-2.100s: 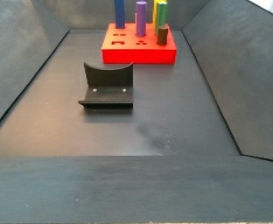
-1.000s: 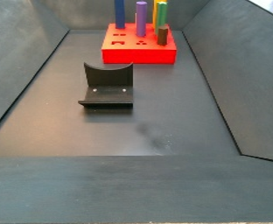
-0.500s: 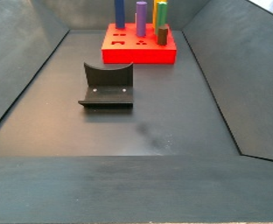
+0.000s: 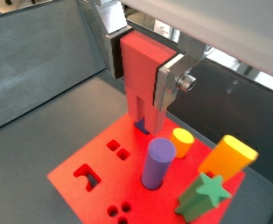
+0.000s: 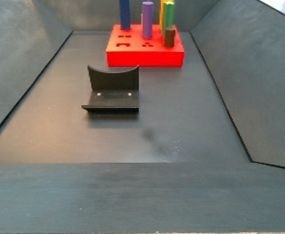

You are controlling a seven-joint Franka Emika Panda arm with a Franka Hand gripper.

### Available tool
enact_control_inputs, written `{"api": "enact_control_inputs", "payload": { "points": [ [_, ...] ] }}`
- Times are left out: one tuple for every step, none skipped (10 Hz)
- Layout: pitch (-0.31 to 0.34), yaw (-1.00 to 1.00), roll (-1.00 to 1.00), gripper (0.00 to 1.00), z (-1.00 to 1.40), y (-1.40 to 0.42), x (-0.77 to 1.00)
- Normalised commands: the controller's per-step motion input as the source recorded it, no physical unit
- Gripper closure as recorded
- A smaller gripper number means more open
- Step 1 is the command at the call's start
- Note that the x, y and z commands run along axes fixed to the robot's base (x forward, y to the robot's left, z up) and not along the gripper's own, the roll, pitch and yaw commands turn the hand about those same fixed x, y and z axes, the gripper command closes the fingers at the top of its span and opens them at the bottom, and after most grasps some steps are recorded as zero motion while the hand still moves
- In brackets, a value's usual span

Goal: Pick up the double-square object. Move up. Move to above the board. Insert the double-square object.
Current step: Insert the double-square object.

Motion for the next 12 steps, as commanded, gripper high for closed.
{"api": "enact_control_inputs", "payload": {
  "points": [
    [0.016,0.0,-0.04,1.0,-0.23,0.0,1.0],
    [0.0,-0.03,0.0,1.0,-0.35,0.0,1.0],
    [0.0,-0.19,0.0,1.0,-0.52,0.06,1.0],
    [0.0,-0.23,0.14,1.0,-0.76,0.0,0.91],
    [0.0,-0.21,0.27,1.0,-0.72,-0.06,0.77],
    [0.0,-0.07,0.29,1.0,-0.71,-0.07,0.56],
    [0.0,-0.08,0.35,1.0,-0.61,-0.21,0.58],
    [0.0,-0.05,0.34,1.0,-0.6,-0.27,0.58],
    [0.034,0.0,0.0,1.0,-0.23,0.0,0.31],
    [0.0,0.03,0.04,1.0,-0.02,0.04,0.0],
    [-0.163,0.17,0.11,1.0,-0.82,0.0,-0.06],
    [-0.197,0.26,0.12,1.0,-0.8,0.0,-0.07]
  ]
}}
